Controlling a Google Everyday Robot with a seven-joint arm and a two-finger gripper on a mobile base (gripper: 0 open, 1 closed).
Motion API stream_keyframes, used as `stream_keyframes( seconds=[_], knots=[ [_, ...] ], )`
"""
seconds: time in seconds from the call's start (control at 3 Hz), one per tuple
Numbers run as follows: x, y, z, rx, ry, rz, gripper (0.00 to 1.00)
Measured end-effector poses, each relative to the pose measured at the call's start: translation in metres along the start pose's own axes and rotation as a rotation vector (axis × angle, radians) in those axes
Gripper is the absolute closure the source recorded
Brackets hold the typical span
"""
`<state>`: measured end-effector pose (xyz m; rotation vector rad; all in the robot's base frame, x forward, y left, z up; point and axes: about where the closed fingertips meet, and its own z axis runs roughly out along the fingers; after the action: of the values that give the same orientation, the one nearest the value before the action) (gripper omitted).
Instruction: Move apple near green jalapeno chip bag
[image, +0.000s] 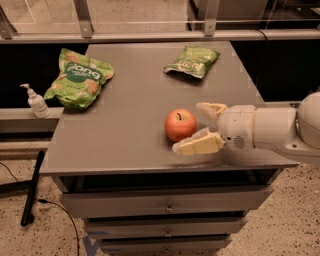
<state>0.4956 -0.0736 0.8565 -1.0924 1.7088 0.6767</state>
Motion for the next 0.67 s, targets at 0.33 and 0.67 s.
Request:
stream_keyframes(
  seconds=[0.33,0.67],
  knots=[
    [0.0037,0.0015,0.0047,0.014,-0.018,0.016,0.41],
    [0.0062,0.0004,0.0072,0.03,-0.029,0.027,0.65]
  ],
)
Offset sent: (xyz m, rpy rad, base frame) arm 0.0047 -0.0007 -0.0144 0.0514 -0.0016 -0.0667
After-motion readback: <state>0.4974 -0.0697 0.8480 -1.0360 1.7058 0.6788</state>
